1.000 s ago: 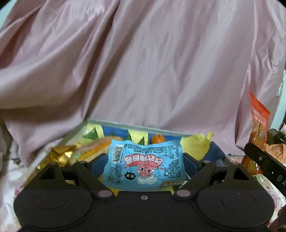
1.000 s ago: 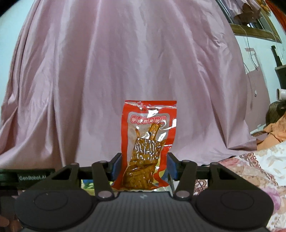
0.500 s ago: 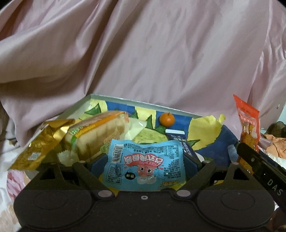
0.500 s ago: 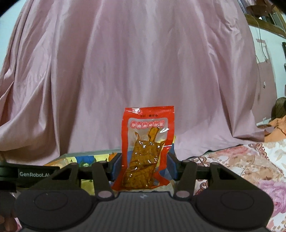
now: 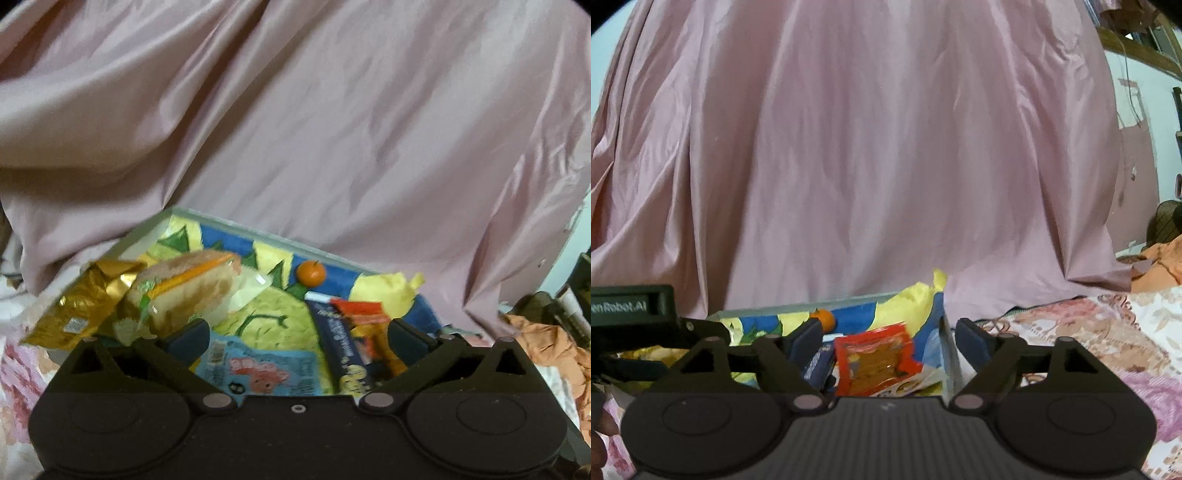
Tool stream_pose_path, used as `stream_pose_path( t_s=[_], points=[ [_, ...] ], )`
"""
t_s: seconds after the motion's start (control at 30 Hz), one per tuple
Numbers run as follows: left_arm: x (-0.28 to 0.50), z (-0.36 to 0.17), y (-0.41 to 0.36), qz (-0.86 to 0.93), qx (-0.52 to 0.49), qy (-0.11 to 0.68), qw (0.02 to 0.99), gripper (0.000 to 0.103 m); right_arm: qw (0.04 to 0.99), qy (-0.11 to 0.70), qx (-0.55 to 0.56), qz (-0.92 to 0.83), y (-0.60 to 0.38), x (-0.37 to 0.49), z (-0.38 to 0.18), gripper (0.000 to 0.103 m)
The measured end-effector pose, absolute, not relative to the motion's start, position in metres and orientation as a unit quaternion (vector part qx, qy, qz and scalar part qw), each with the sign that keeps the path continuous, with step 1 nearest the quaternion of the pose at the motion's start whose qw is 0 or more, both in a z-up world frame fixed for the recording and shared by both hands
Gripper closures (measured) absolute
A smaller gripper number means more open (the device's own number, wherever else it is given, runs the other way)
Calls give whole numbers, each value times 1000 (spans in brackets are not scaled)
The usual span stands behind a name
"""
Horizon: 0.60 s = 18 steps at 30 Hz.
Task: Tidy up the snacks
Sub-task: 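Lower both packets into the grey tray and open both tools, then raise both tools away from the tray back over the snacks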
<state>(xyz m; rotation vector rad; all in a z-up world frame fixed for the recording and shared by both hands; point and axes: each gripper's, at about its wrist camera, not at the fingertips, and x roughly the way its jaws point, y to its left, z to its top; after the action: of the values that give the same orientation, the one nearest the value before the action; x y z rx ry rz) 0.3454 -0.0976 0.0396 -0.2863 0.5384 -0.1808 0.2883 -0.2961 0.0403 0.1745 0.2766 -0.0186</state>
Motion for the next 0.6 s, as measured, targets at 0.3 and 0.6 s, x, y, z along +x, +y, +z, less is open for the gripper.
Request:
stream_pose_path(
  t_s=[0.3,0.6],
  points=[
    [295,90,-100,-94,-115,201,968,1,992,85,90,-26,-302,253,76,0],
    [234,120,-91,-87,-84,149,981,1,995,29,86,-34,-306,199,112,0]
  ],
)
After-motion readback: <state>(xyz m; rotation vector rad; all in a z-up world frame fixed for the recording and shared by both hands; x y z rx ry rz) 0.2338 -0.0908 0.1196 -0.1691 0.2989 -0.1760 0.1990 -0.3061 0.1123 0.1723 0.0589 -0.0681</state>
